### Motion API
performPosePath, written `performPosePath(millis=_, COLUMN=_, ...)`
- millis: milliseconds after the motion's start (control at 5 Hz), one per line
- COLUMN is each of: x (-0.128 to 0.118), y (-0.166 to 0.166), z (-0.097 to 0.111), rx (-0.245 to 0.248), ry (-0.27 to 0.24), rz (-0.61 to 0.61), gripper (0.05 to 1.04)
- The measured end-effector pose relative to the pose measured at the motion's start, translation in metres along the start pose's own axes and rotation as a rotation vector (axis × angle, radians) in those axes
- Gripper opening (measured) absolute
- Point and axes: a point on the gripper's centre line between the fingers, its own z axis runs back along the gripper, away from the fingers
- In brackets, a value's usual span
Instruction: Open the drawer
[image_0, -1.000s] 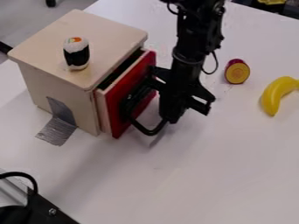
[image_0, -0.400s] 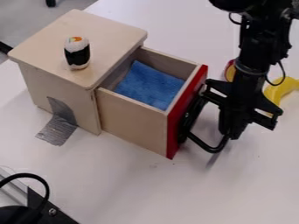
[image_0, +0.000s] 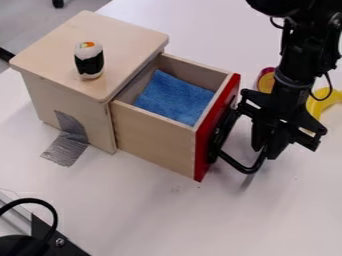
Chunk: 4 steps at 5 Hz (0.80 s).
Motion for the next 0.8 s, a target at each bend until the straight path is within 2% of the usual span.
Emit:
performPosePath(millis=200, x=0.0, y=0.002, z=0.014, rx=0.005, ry=-0.028, rz=0.027, gripper=0.667)
performPosePath(millis=400, x=-0.001, y=-0.002, z=0.038, rx=0.013, ry=-0.08, rz=0.043, gripper=0.944)
performPosePath(millis=600, x=-0.008, y=-0.004, z=0.069, rx=0.007, ry=-0.157, rz=0.052, gripper=0.999)
performPosePath(millis=800, x=-0.009, y=-0.005, z=0.082, rx=-0.003, ry=-0.194, rz=0.059, gripper=0.999)
